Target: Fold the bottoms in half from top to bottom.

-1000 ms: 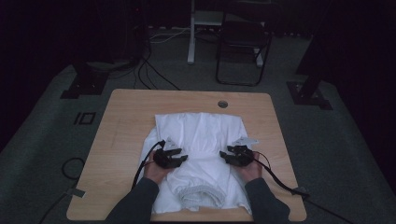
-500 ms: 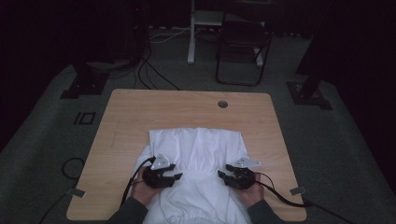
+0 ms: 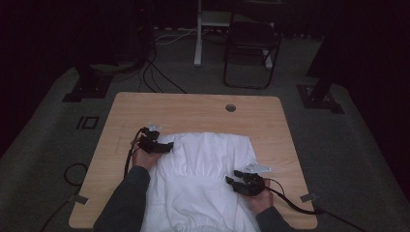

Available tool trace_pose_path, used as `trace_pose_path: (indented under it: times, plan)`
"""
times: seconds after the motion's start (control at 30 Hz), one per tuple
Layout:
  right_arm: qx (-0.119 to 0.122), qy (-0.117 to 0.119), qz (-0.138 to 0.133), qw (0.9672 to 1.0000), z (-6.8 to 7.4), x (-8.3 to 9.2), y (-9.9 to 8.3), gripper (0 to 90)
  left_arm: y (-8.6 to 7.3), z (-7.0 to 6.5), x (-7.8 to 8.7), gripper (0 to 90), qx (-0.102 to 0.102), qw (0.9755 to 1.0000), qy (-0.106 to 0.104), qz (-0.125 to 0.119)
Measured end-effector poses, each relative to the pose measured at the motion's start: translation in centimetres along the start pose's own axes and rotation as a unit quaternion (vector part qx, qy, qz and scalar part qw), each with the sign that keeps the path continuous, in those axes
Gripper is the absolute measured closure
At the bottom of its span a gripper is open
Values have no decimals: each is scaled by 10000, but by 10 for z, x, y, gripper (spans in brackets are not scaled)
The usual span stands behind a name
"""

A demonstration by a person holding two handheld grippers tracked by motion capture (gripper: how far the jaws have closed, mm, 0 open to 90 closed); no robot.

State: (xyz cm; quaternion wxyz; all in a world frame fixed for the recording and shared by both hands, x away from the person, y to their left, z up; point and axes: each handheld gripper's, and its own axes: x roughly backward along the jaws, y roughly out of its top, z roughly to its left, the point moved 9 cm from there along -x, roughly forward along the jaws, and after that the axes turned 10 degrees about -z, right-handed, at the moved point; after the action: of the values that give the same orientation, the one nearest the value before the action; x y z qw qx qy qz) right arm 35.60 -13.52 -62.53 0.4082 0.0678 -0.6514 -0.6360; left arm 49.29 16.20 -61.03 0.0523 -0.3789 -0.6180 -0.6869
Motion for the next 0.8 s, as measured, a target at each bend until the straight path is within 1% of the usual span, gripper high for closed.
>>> trace_pose_path:
  times: [0.1, 0.17, 0.23, 0.33, 0.37, 0.4, 0.43, 0.47, 0.57, 0.63, 0.77, 0.8]
  plan:
    - [-5, 5, -2, 10000, 0, 0, 0, 514, -4, 2, -4, 147, 41, 10000, -61, 56]
    - [-3, 5, -1, 10000, 0, 0, 0, 514, -5, 2, -5, 143, 20, 10000, -79, 56]
    - [-2, 3, -2, 10000, 0, 0, 0, 514, -4, 1, -5, 144, -2, 9999, -146, 66]
    - [-1, 3, -3, 10000, 0, 0, 0, 514, -5, -4, -4, 171, -50, 9997, -234, 52]
    - [1, 3, -2, 10000, 0, 0, 0, 514, -4, -6, -3, 254, -42, 9995, -300, 36]
    - [1, 3, -2, 10000, 0, 0, 0, 514, -4, -8, -2, 254, -35, 9993, -377, 23]
    - [-2, 4, -3, 10000, 0, 0, 0, 514, -4, -10, -2, 367, -46, 9990, -440, 23]
    - [-2, 4, -3, 10000, 0, 0, 0, 514, -4, -12, -1, 367, -20, 9986, -527, 33]
    - [-3, 3, -3, 10000, 0, 0, 0, 514, -5, -17, 1, 586, -44, 9975, -700, 91]
    - [-6, 3, -2, 10000, 0, 0, 0, 513, -6, -19, 1, 716, -18, 9970, -760, 107]
    - [-6, 5, 4, 10000, 0, 0, 0, 513, -6, -20, 1, 748, 24, 9968, -797, 116]
    - [-75, 111, 150, 9998, -1, 1, 2, 517, -6, -20, 1, 751, -4, 9966, -813, 126]
